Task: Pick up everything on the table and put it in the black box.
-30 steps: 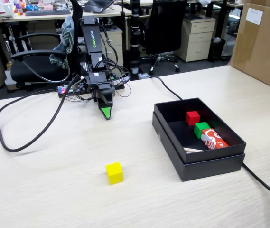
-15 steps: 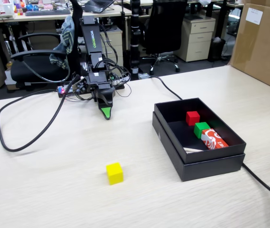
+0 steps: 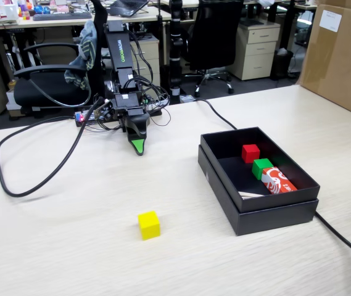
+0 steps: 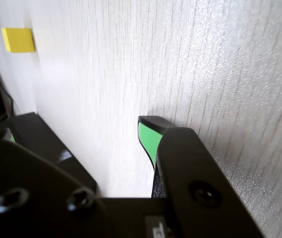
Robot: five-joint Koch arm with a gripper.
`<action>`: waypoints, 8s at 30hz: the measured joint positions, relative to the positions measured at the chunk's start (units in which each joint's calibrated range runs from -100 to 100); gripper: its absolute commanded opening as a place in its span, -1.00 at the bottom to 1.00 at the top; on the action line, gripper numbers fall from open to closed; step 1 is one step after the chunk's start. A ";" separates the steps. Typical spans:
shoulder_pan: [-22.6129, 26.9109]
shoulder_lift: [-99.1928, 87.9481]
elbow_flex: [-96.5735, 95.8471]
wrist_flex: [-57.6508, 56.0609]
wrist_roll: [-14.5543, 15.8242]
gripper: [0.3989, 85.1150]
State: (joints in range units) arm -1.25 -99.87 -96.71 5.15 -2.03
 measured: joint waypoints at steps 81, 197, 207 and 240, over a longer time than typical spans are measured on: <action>-2.98 122.20 130.35 -56.45 0.39 0.05; 3.08 21.88 68.01 -64.65 1.56 0.14; 0.93 1.68 37.33 -52.26 2.74 0.21; 0.59 0.26 1.55 -3.72 1.27 0.15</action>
State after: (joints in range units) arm -0.66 -99.61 -95.16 1.43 -0.76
